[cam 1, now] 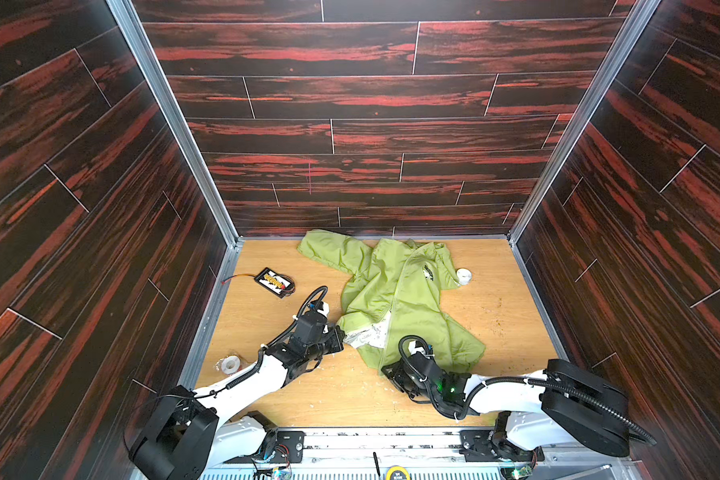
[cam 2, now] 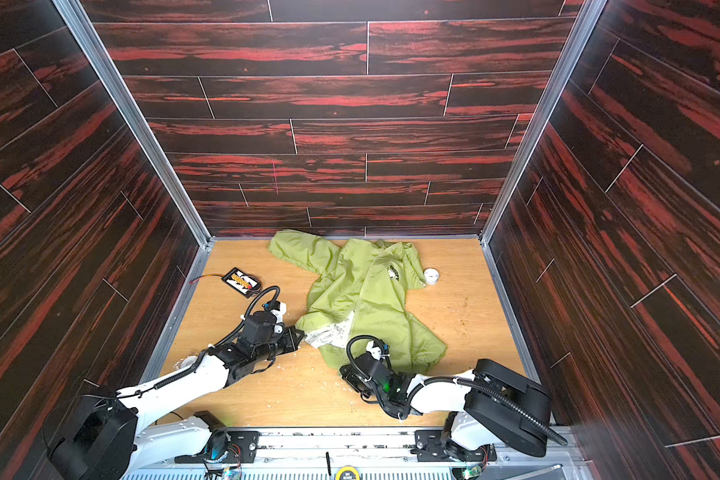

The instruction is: Zip up the jacket

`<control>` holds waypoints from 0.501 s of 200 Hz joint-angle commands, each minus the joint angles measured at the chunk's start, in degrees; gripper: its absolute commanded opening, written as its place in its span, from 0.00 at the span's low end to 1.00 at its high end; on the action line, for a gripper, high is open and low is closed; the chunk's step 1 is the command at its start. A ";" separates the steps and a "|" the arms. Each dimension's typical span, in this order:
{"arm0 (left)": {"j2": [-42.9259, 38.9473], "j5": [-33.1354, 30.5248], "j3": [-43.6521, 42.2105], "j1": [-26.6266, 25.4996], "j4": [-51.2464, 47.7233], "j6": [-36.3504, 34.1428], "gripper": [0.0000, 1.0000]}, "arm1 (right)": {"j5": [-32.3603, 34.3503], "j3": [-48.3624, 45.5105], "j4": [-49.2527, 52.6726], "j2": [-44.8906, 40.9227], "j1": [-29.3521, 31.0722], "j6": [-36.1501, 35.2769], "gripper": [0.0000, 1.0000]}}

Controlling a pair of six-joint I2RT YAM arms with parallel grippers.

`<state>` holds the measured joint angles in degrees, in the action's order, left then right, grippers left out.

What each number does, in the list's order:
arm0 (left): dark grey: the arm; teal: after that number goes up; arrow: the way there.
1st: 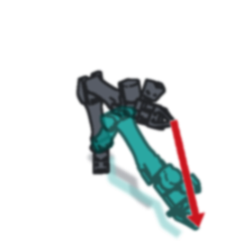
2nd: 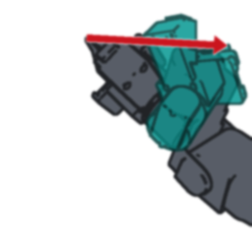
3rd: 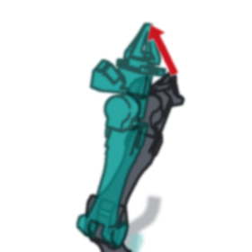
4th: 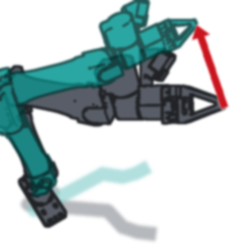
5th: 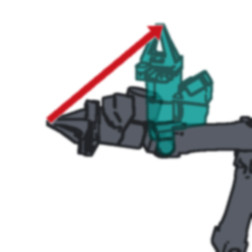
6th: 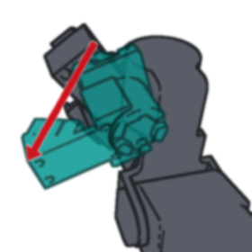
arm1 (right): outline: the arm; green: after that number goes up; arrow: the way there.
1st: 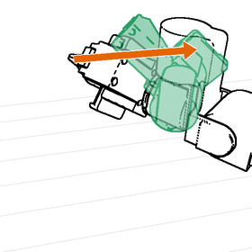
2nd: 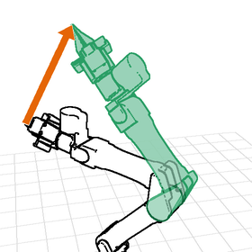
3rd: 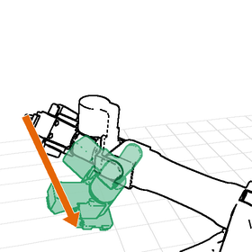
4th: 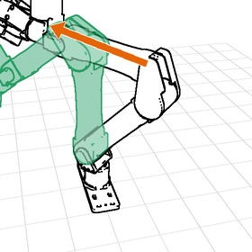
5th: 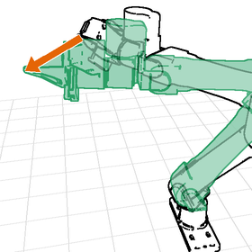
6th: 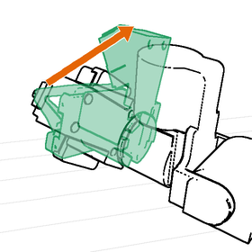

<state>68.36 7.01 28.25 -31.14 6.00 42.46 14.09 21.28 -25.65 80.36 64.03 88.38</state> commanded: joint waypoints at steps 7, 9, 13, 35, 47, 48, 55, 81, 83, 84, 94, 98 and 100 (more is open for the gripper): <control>0.20 -0.39 0.93 0.27 0.68 0.27 0.00 | -0.56 1.21 1.76 -0.26 -0.99 -1.88 0.15; 0.20 -0.30 0.93 0.26 0.68 0.30 0.00 | -0.71 1.26 1.75 -0.11 -1.01 -1.89 0.15; 0.20 -0.29 0.92 0.26 0.68 0.26 0.00 | -1.04 1.31 1.46 0.28 -1.25 -1.89 0.14; 0.20 -0.06 0.89 0.26 0.68 0.34 0.00 | -2.74 1.53 -1.05 2.76 -1.93 -2.14 0.14; 0.11 0.02 0.84 0.30 0.67 0.35 0.00 | -3.67 1.57 -2.46 4.10 -2.27 -2.13 0.14; 0.11 0.02 0.84 0.29 0.63 0.35 0.00 | -3.74 1.57 -2.60 4.19 -2.30 -2.14 0.14; 0.03 0.02 0.80 0.28 0.66 0.41 0.00 | -4.12 1.57 -3.41 4.78 -2.42 -2.13 0.14; -0.07 0.11 0.49 0.29 0.77 0.58 0.00 | -4.78 1.88 -4.66 5.95 -2.85 -2.48 0.14; -0.07 0.11 0.49 0.29 0.77 0.60 0.00 | -4.82 1.92 -4.67 5.99 -2.90 -2.48 0.14; -0.07 0.11 0.49 0.29 0.77 0.61 0.00 | -4.88 1.92 -4.67 6.02 -2.92 -2.54 0.14; -0.07 0.11 0.41 0.29 0.83 0.53 0.00 | -4.82 2.15 -4.62 6.17 -3.03 -2.82 0.15; -0.07 0.15 0.45 0.29 0.85 0.53 0.00 | -4.87 2.19 -4.59 6.21 -3.17 -2.78 0.16; -0.07 0.17 0.41 0.29 0.86 0.57 0.00 | -4.90 2.23 -4.59 6.28 -3.13 -2.77 0.16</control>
<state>68.47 7.07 28.25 -31.14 6.00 42.68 9.80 22.09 -28.58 85.08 61.34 86.30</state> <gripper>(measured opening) 0.075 0.145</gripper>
